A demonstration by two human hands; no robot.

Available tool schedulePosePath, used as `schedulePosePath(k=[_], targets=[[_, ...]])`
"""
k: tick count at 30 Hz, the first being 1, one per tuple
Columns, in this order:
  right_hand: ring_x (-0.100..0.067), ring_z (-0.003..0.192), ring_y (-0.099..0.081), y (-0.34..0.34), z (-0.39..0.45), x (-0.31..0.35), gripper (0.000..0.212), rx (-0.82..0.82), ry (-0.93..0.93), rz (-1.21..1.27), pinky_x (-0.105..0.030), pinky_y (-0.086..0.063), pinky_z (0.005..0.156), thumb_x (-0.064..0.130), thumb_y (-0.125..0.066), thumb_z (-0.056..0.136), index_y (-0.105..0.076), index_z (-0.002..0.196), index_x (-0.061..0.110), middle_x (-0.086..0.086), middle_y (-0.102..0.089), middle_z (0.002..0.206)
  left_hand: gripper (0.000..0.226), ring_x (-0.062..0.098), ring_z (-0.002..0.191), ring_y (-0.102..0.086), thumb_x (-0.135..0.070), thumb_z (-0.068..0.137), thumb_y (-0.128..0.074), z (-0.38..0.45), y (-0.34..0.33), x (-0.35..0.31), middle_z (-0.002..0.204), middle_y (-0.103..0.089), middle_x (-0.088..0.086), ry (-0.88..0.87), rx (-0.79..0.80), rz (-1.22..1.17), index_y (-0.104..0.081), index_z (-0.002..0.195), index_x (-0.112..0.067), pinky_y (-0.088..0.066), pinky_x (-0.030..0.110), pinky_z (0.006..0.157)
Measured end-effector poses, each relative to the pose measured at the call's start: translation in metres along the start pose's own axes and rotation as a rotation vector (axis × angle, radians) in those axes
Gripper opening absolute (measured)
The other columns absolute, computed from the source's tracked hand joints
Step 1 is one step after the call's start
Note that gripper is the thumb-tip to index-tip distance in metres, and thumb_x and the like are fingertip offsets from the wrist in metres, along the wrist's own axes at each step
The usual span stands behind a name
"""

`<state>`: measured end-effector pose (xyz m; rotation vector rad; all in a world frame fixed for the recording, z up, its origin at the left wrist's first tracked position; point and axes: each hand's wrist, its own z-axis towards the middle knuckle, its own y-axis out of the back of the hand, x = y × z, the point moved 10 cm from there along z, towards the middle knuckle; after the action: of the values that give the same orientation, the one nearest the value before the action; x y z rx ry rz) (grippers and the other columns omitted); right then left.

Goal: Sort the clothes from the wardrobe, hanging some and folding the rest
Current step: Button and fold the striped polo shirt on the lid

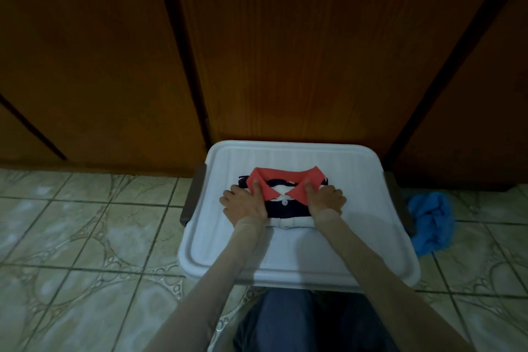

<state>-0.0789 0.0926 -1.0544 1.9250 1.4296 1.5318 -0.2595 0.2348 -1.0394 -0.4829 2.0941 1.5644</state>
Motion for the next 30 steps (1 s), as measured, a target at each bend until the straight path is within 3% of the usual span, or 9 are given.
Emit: schedulePosePath(k=[6,10,13,19,24,30], targets=[[-0.037,0.11,-0.055,0.0,-0.012,0.007,0.051,0.046,0.12,0.362,-0.045,-0.044,0.096,0.032,-0.041,0.098,-0.013,0.139,0.02,-0.016,-0.051,0.128,0.047,0.036,0.119,-0.038,-0.038,0.099,-0.032,-0.014,0.0,-0.015,0.133,-0.035,0.022,-0.148,-0.024,-0.026,-0.031,0.136,-0.009,-0.038,0.044,0.096],[-0.033,0.118,-0.05,0.005,-0.025,0.011,0.051,0.047,0.264,0.303,-0.041,-0.044,0.099,0.03,-0.038,0.1,-0.015,0.144,0.024,-0.014,-0.044,0.136,0.058,0.037,0.129,-0.03,-0.048,0.099,-0.022,-0.022,-0.012,-0.006,0.141,-0.028,0.022,-0.09,0.042,0.198,-0.008,0.149,-0.023,-0.033,0.048,0.101],[-0.031,0.121,-0.047,0.01,-0.034,0.005,0.052,0.017,0.289,0.241,-0.041,-0.042,0.1,0.031,-0.037,0.1,-0.015,0.146,0.024,-0.013,-0.042,0.137,0.059,0.039,0.133,-0.026,-0.05,0.099,-0.019,-0.031,-0.017,-0.004,0.144,-0.027,0.024,-0.066,0.081,0.245,-0.001,0.15,-0.026,-0.029,0.05,0.104],[-0.029,0.127,-0.04,0.035,-0.053,-0.012,0.047,-0.066,0.34,0.184,-0.045,-0.036,0.107,0.028,-0.033,0.101,-0.017,0.146,0.034,-0.011,-0.036,0.137,0.055,0.042,0.119,-0.047,-0.044,0.1,-0.025,-0.061,-0.021,-0.027,0.147,-0.015,0.028,-0.223,0.137,0.03,-0.007,0.15,-0.029,-0.044,0.045,0.098],[-0.031,0.118,-0.047,0.088,-0.072,-0.03,0.045,-0.204,0.403,0.112,-0.04,-0.041,0.1,0.023,-0.029,0.102,-0.021,0.146,0.03,-0.015,-0.039,0.131,0.049,0.037,0.106,-0.052,-0.038,0.1,-0.025,-0.1,-0.021,-0.065,0.129,-0.034,0.021,-0.395,0.153,-0.087,-0.023,0.148,-0.027,-0.045,0.042,0.094],[-0.031,0.123,-0.043,0.172,-0.092,-0.073,0.047,-0.367,0.355,0.168,-0.037,-0.037,0.106,0.02,-0.032,0.101,-0.023,0.147,0.026,-0.017,-0.033,0.138,0.048,0.032,0.105,-0.052,-0.039,0.1,-0.028,-0.166,-0.028,-0.135,0.129,-0.035,0.016,-0.587,0.167,-0.123,-0.026,0.146,-0.026,-0.048,0.04,0.092]])
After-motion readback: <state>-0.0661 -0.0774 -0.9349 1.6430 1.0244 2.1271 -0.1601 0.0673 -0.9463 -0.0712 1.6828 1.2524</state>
